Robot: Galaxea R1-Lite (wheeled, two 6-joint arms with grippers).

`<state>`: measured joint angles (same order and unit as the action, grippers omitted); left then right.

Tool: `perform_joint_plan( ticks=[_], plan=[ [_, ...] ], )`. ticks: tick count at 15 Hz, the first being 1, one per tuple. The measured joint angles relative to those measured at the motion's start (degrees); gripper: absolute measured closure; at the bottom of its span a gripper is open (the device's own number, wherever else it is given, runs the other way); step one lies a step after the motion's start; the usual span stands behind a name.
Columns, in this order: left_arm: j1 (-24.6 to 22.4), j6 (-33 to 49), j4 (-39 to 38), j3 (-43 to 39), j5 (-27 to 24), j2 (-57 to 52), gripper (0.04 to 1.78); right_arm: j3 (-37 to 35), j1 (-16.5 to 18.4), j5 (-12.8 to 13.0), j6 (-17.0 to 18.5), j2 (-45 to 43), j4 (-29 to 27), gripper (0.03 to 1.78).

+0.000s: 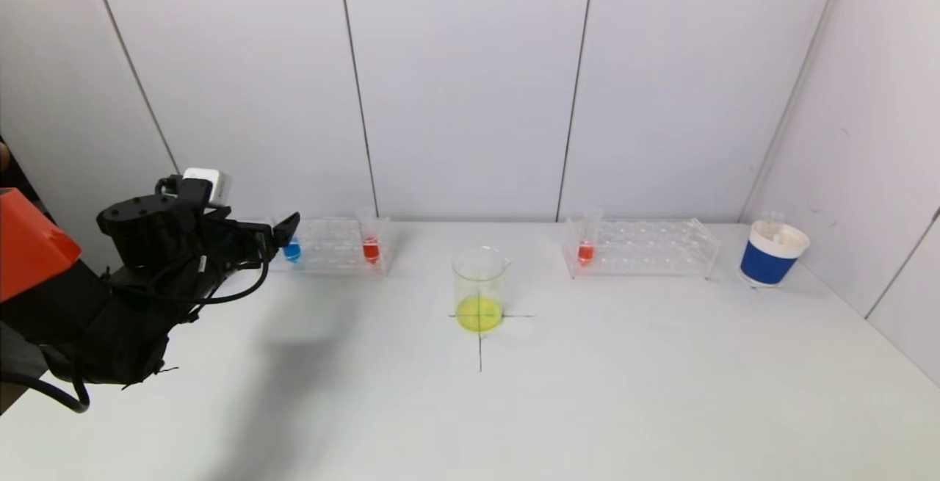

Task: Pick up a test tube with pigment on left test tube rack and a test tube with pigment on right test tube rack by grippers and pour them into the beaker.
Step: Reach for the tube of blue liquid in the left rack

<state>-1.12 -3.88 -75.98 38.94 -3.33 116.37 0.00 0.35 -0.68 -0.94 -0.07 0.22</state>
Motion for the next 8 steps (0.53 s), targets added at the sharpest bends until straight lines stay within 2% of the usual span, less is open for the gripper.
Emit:
perform_joint_plan(
  ticks=[3, 8],
  plan=[
    [-0.3, 0.1, -3.9, 1.5, -0.2, 4.1, 0.05, 0.0, 0.0, 0.0, 0.0, 0.0, 0.0, 0.05],
    [-0.5, 0.1, -3.7, 5.4, -0.6, 8.6, 0.05, 0.0, 0.0, 0.0, 0.0, 0.0, 0.0, 0.05]
  ],
)
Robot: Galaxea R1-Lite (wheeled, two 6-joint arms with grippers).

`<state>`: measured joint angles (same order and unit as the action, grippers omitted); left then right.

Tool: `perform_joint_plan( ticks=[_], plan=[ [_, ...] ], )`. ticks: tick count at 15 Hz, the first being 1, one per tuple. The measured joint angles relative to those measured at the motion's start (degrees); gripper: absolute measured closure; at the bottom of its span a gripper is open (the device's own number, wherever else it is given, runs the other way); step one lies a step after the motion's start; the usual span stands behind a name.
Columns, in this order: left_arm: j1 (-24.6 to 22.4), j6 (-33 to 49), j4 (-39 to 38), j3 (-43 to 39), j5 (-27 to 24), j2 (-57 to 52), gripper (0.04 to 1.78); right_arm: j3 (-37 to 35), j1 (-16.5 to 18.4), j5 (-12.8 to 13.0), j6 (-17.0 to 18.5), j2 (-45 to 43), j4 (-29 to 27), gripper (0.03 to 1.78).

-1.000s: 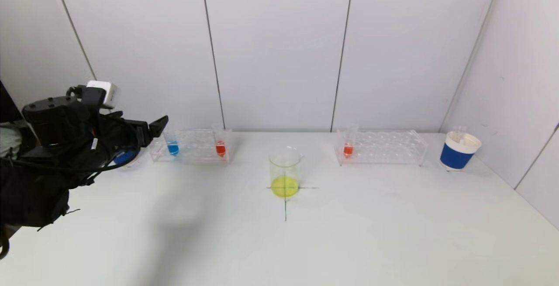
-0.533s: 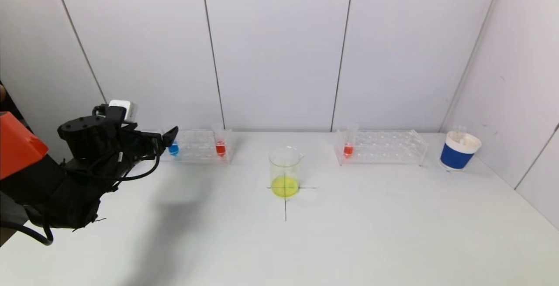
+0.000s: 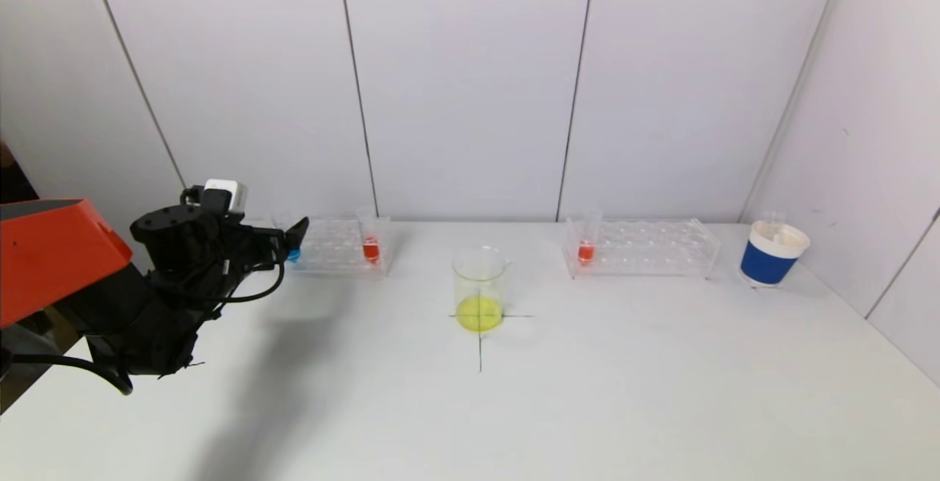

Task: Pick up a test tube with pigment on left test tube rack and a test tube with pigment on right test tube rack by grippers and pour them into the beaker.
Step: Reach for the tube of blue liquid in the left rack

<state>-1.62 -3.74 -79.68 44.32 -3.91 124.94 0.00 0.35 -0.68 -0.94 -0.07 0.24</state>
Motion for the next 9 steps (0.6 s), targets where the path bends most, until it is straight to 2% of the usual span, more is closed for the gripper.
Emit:
perform_joint_plan(
  ticks=[9],
  plan=[
    [-0.2, 0.0, 3.1, 6.4, -0.4, 3.7, 0.05, 0.0, 0.0, 0.0, 0.0, 0.0, 0.0, 0.05]
  ],
)
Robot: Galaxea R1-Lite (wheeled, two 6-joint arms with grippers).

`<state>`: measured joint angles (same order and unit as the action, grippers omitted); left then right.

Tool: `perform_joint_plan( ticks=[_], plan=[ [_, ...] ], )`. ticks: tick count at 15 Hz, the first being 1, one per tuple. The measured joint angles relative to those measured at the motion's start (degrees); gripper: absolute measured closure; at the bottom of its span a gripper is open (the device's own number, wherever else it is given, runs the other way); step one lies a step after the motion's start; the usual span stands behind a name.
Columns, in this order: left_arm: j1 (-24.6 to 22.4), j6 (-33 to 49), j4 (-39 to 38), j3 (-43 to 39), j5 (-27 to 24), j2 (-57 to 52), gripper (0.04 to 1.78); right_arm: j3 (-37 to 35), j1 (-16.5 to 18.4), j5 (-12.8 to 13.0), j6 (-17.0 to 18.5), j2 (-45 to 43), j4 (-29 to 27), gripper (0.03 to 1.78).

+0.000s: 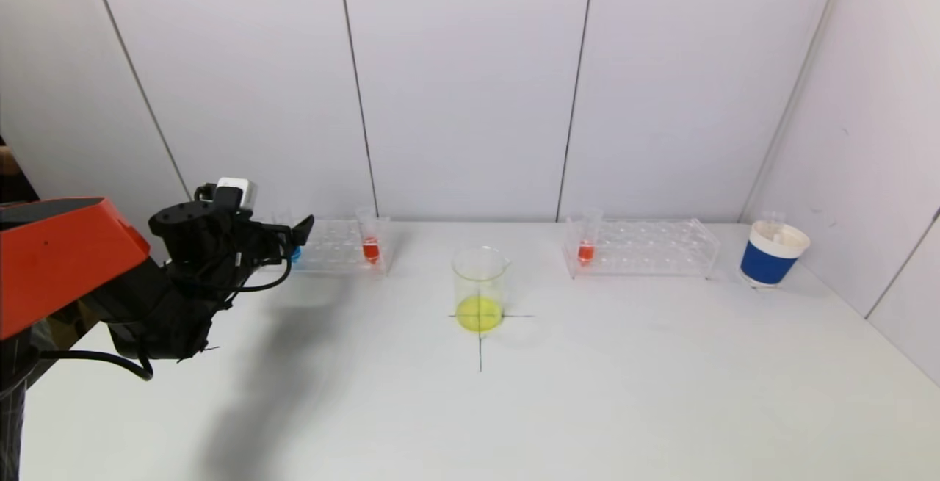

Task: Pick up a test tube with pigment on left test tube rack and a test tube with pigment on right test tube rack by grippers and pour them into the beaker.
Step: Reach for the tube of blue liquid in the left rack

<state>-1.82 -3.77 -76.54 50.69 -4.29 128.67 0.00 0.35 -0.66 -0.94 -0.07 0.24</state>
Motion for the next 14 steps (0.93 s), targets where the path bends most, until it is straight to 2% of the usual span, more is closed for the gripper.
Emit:
perform_joint_plan(
  ticks=[14],
  plan=[
    [0.0, -0.1, 2.0, 3.1, 0.1, 1.8, 0.05, 0.0, 0.0, 0.0, 0.0, 0.0, 0.0, 0.05]
  ],
)
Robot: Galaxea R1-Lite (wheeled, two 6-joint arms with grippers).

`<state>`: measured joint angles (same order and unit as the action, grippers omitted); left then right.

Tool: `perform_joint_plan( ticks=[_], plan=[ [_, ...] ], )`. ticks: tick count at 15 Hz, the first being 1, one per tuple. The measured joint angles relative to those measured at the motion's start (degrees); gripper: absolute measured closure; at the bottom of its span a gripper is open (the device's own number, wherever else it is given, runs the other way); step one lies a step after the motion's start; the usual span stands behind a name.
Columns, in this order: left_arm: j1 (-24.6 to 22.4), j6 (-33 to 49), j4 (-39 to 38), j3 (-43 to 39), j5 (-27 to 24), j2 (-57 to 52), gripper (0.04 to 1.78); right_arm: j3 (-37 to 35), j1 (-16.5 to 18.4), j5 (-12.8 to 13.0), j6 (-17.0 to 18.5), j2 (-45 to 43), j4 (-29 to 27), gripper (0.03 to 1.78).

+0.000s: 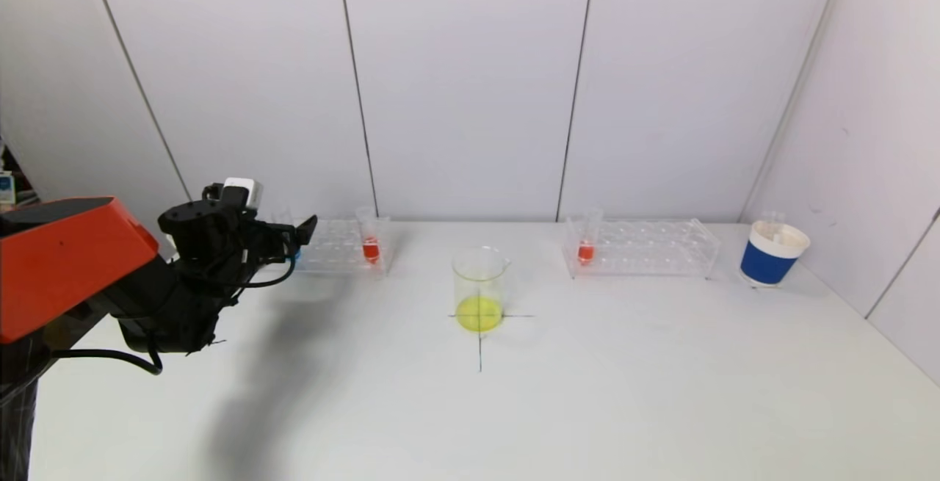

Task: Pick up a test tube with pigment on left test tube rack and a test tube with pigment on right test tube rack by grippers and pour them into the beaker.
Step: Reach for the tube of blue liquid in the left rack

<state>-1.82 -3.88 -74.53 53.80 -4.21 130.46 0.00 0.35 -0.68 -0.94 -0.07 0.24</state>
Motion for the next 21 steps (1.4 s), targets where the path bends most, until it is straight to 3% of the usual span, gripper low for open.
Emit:
perform_joint_plan(
  ticks=[21],
  plan=[
    [-0.3, -0.1, 0.8, 2.7, 0.2, 1.9, 0.05, 0.0, 0.0, 0.0, 0.0, 0.0, 0.0, 0.05]
  ],
)
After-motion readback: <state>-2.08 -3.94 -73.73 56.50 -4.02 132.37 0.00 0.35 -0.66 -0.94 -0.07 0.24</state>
